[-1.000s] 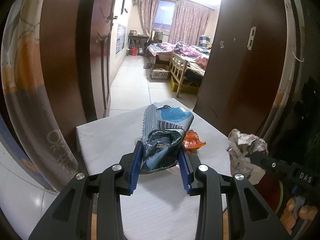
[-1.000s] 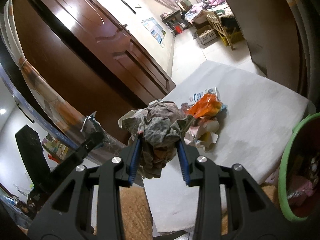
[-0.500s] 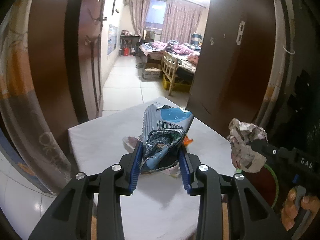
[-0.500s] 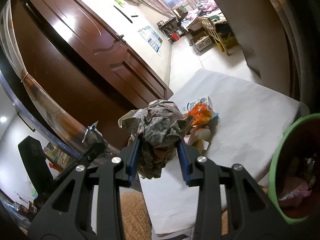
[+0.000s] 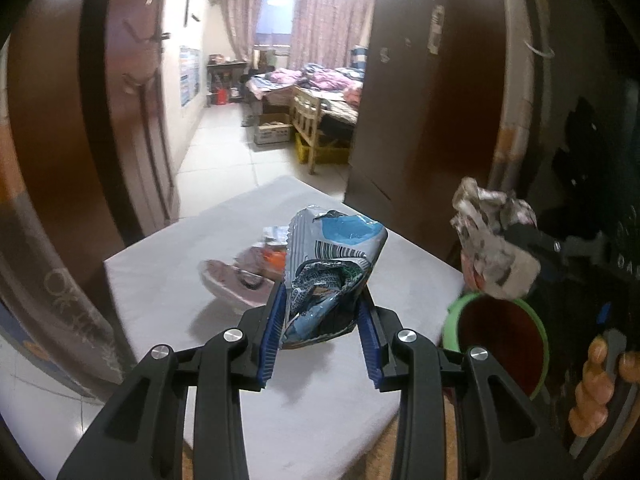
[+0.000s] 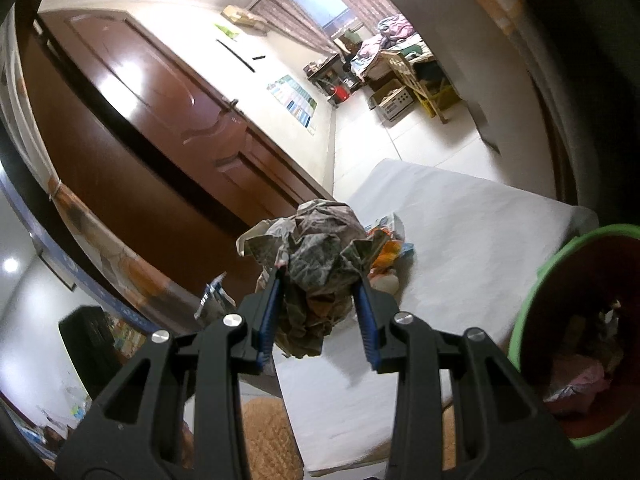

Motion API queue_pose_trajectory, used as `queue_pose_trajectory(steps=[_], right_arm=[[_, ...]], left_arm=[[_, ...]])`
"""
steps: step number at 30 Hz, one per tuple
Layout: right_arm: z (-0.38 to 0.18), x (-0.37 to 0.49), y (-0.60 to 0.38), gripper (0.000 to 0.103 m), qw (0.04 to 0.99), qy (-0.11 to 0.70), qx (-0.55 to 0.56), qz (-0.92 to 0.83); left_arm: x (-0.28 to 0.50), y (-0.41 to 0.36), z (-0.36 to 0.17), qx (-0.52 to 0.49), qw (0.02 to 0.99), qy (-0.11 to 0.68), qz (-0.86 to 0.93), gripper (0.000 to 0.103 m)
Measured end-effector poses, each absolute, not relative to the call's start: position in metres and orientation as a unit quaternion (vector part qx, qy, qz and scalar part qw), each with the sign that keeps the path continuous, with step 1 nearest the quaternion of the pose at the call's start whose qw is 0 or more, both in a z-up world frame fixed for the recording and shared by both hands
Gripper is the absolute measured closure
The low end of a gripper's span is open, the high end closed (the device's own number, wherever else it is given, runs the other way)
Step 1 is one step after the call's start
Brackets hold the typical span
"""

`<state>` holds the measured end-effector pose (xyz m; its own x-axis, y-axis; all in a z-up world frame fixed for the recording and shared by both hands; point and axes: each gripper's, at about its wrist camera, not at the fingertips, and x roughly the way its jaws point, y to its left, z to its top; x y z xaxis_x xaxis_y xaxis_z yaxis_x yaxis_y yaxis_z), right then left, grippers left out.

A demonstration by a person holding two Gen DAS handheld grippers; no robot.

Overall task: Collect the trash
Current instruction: 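Open both tools over the bin to drop the wrapper and newspaper ball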

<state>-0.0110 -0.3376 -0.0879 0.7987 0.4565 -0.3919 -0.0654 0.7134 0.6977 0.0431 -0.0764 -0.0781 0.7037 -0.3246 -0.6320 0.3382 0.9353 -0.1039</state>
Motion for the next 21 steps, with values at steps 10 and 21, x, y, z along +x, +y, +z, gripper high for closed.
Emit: queue_pose_trajectory(steps=[10, 21], right_arm=[[-0.092, -0.045, -0.411, 0.067, 0.89, 0.267, 0.36, 0.086], [-0.132, -0.084, -0.49, 0.067, 0.86, 0.314, 0.395, -0.072]], left_arm=[[0.036, -0.165, -0.102, 0.035, 0.879, 0.376, -0.292, 0.07], [0.025, -0.278, -0.13, 0.09, 0.816, 0.404, -0.403, 0.064]])
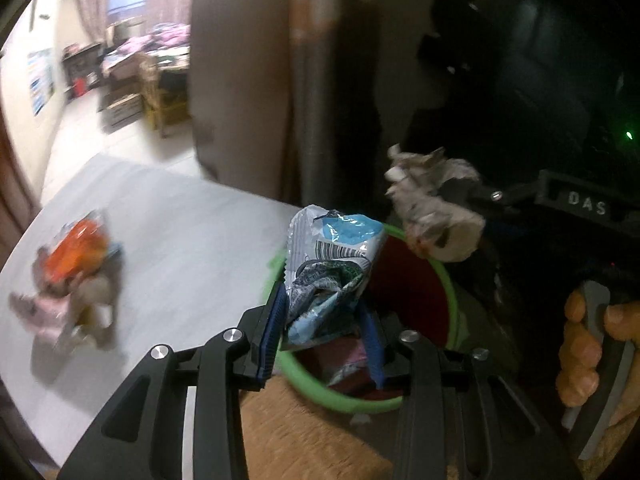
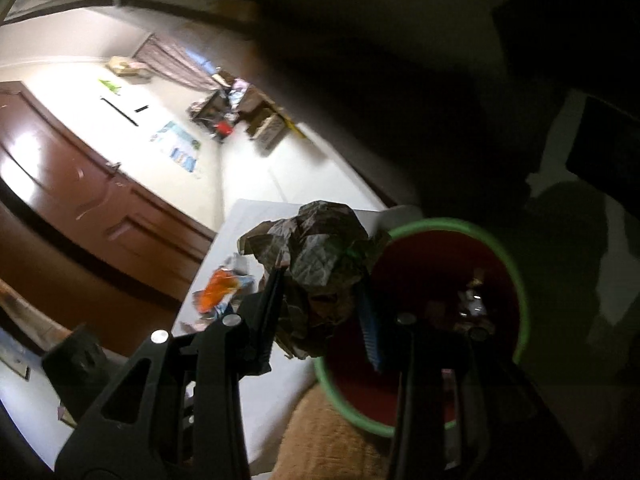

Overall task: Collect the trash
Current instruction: 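Open both tools over the bin to drop the wrapper and newspaper ball, then grasp the pink Pocky box with the left tool while the right tool grasps the yellow packet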

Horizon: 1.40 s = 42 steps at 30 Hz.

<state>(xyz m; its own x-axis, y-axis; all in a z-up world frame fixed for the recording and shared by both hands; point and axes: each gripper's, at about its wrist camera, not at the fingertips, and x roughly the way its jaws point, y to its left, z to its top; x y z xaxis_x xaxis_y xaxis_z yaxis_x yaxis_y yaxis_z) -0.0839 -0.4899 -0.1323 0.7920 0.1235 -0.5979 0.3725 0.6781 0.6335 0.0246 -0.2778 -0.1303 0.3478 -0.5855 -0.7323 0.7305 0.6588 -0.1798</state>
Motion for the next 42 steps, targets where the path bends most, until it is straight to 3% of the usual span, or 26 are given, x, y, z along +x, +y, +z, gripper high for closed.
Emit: queue_pose_trajectory(steps=[2, 5, 8, 16, 21, 28, 35, 36, 38, 42], right_arm=[[-0.135, -0.084, -0.493, 0.066, 0.857, 0.319, 0.397, -0.085], [-0.139, -0.086, -0.497, 0.051, 0.855, 0.319, 0.395, -0.108], [-0.14, -0.085, -0.499, 0.039, 0.855, 0.32, 0.391, -0.119], [-0.145, -0.076, -0.487, 0.033, 0.855, 0.333, 0.378, -0.122], [-0.147, -0.059, -0.47, 0.033, 0.857, 0.346, 0.367, -0.103], [-0.148, -0.039, -0.444, 0.033, 0.858, 0.37, 0.347, -0.077], [-0.148, -0.028, -0.422, 0.033, 0.857, 0.388, 0.333, -0.06], [-0.148, -0.026, -0.419, 0.033, 0.857, 0.391, 0.332, -0.057], [-0.146, -0.024, -0.413, 0.033, 0.858, 0.394, 0.326, -0.05], [-0.144, -0.02, -0.403, 0.033, 0.859, 0.399, 0.317, -0.044]], left_arm=[[0.024, -0.287, -0.13, 0.091, 0.812, 0.401, -0.415, 0.042], [0.025, -0.291, -0.129, 0.078, 0.811, 0.403, -0.416, 0.025], [0.027, -0.287, -0.13, 0.067, 0.812, 0.406, -0.413, 0.02], [0.051, -0.245, -0.132, 0.033, 0.841, 0.405, -0.358, 0.015], [0.091, -0.18, -0.147, 0.005, 0.88, 0.41, -0.238, 0.015], [0.164, -0.068, -0.193, -0.144, 0.867, 0.474, -0.061, 0.015], [0.202, -0.026, -0.22, -0.221, 0.833, 0.507, -0.024, 0.015], [0.206, -0.025, -0.226, -0.22, 0.828, 0.515, -0.029, 0.016], [0.211, -0.026, -0.236, -0.214, 0.82, 0.53, -0.036, 0.033], [0.212, -0.02, -0.231, -0.227, 0.818, 0.525, -0.072, 0.049]])
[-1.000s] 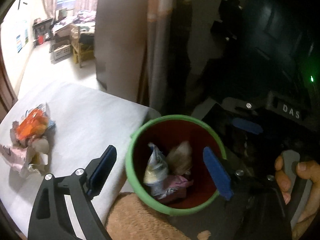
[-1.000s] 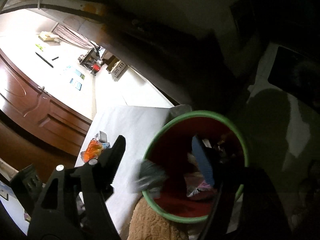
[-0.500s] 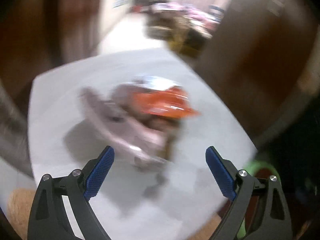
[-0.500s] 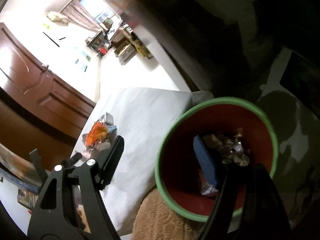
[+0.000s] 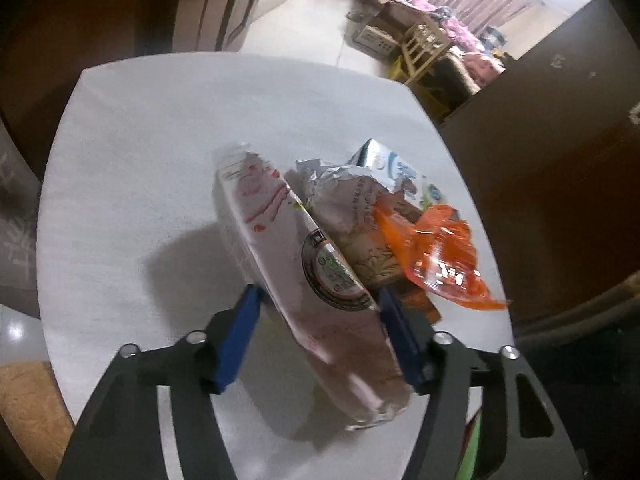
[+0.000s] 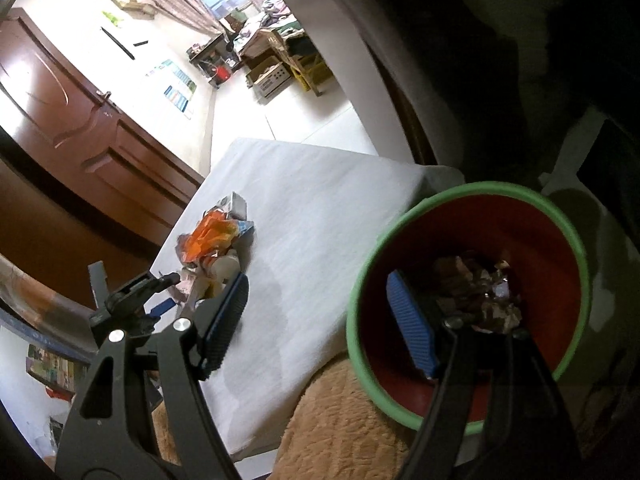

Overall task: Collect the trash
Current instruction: 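Grasp the pink Pocky box with the left tool while the right tool grasps the yellow packet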

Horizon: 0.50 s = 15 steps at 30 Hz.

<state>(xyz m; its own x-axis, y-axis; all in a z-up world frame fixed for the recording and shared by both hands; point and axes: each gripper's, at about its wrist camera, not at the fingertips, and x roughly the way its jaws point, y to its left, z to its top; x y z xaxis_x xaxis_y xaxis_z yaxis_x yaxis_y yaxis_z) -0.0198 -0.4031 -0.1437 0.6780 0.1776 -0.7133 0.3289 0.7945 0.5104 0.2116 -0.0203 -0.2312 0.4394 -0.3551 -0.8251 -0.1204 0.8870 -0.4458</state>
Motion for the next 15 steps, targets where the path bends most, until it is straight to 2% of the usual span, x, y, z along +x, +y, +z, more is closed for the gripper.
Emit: queue_pose_trajectory(steps=[2, 4, 5, 6, 7, 11, 15], right_arm=[[-0.144, -0.016, -0.397, 0.033, 0.859, 0.403, 0.315, -0.036], [-0.145, -0.011, -0.388, 0.033, 0.858, 0.409, 0.308, -0.027], [-0.147, -0.008, -0.38, 0.033, 0.858, 0.414, 0.304, -0.019], [-0.148, -0.006, -0.375, 0.033, 0.857, 0.418, 0.301, -0.013], [-0.149, -0.003, -0.368, 0.033, 0.856, 0.422, 0.298, -0.006], [-0.155, 0.009, -0.337, 0.033, 0.854, 0.441, 0.274, 0.024], [-0.159, 0.025, -0.299, 0.033, 0.855, 0.458, 0.237, 0.06]], left_arm=[[0.202, -0.017, -0.225, -0.224, 0.819, 0.519, -0.098, 0.059], [0.19, -0.013, -0.22, -0.227, 0.818, 0.515, -0.118, 0.088], [0.183, -0.009, -0.216, -0.22, 0.82, 0.514, -0.123, 0.098], [0.177, -0.005, -0.213, -0.211, 0.824, 0.512, -0.125, 0.097], [0.172, -0.004, -0.21, -0.199, 0.829, 0.508, -0.126, 0.103], [0.148, 0.009, -0.195, -0.149, 0.849, 0.493, -0.118, 0.103], [0.141, 0.028, -0.189, -0.147, 0.852, 0.493, -0.102, 0.103]])
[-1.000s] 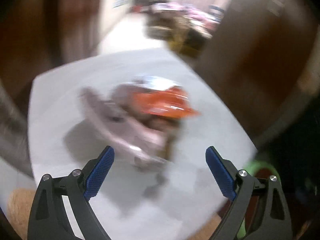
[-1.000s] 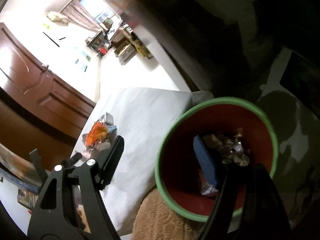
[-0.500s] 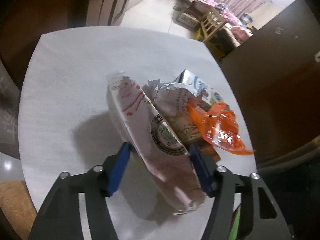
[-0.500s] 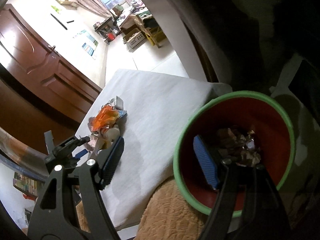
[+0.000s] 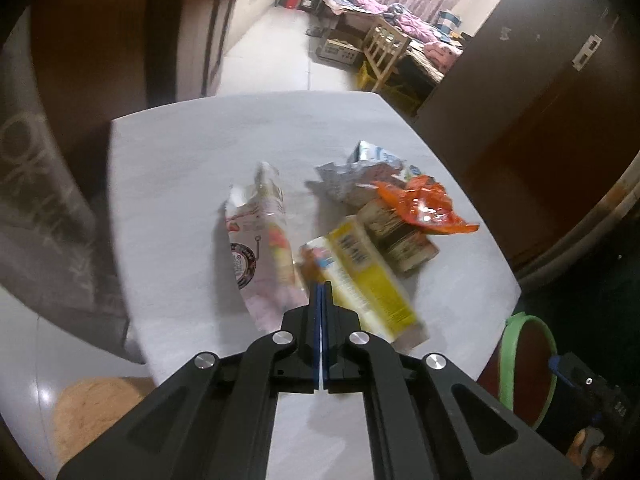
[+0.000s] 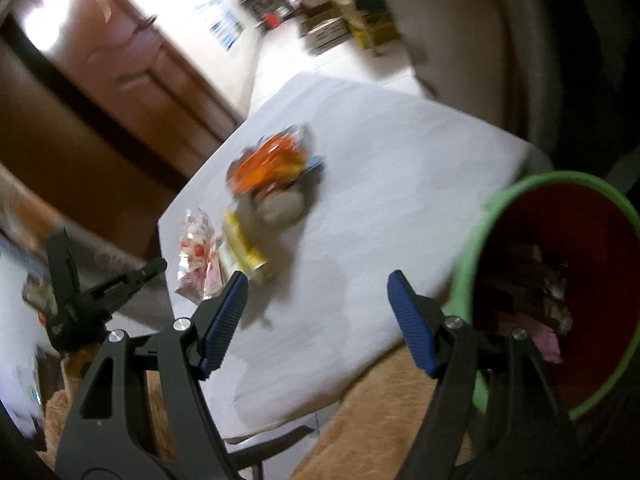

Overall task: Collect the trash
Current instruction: 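Grasp the pink Pocky box with the left tool while the right tool grasps the yellow packet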

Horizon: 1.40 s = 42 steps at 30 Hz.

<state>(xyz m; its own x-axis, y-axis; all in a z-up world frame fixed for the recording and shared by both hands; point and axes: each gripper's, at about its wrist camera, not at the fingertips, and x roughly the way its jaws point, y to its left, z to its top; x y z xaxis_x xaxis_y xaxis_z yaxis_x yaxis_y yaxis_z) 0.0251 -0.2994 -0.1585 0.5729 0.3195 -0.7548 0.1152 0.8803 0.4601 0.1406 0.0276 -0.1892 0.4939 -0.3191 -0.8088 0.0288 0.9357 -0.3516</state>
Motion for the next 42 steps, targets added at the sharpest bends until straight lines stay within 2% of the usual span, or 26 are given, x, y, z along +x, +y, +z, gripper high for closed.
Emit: queue_pose_trajectory(steps=[3, 4, 10, 12, 14, 17, 21, 23, 25, 27, 28, 31, 42], right_arm=[[-0.161, 0.043, -0.268, 0.033, 0.858, 0.466, 0.197, 0.086], [-0.162, 0.049, -0.261, 0.033, 0.859, 0.468, 0.188, 0.091], [-0.179, 0.107, -0.202, 0.033, 0.846, 0.5, 0.121, 0.138], [-0.189, 0.125, -0.178, 0.027, 0.842, 0.512, 0.089, 0.143], [-0.198, 0.137, -0.161, 0.025, 0.84, 0.519, 0.064, 0.145], [-0.213, 0.151, -0.135, 0.024, 0.832, 0.534, 0.023, 0.147], [-0.227, 0.155, -0.112, 0.027, 0.828, 0.541, -0.027, 0.144], [-0.232, 0.155, -0.111, 0.054, 0.822, 0.551, -0.025, 0.144], [-0.235, 0.153, -0.114, 0.056, 0.82, 0.553, -0.018, 0.145], [-0.232, 0.15, -0.118, 0.065, 0.823, 0.547, -0.01, 0.15], [-0.23, 0.148, -0.12, 0.091, 0.826, 0.544, -0.005, 0.15], [-0.217, 0.137, -0.132, 0.096, 0.823, 0.54, 0.04, 0.173], [-0.215, 0.09, -0.153, 0.096, 0.809, 0.551, 0.098, 0.178]], left_arm=[[0.138, 0.047, -0.194, -0.166, 0.846, 0.498, -0.09, 0.103], [0.135, 0.054, -0.195, -0.175, 0.845, 0.498, -0.087, 0.1], [0.13, 0.068, -0.2, -0.189, 0.85, 0.487, -0.06, 0.067], [0.128, 0.072, -0.197, -0.189, 0.857, 0.478, -0.045, 0.054], [0.126, 0.079, -0.194, -0.186, 0.865, 0.466, -0.027, 0.039], [0.125, 0.088, -0.193, -0.187, 0.869, 0.457, -0.012, 0.028], [0.127, 0.098, -0.204, -0.192, 0.865, 0.463, 0.004, 0.024], [0.128, 0.1, -0.211, -0.193, 0.861, 0.471, 0.01, 0.023], [0.13, 0.101, -0.22, -0.195, 0.856, 0.479, 0.013, 0.023], [0.135, 0.099, -0.227, -0.188, 0.852, 0.488, 0.013, 0.022], [0.138, 0.098, -0.23, -0.179, 0.853, 0.49, 0.012, 0.022], [0.148, 0.094, -0.238, -0.156, 0.852, 0.5, 0.015, 0.022], [0.168, 0.069, -0.265, -0.116, 0.832, 0.542, -0.001, 0.022]])
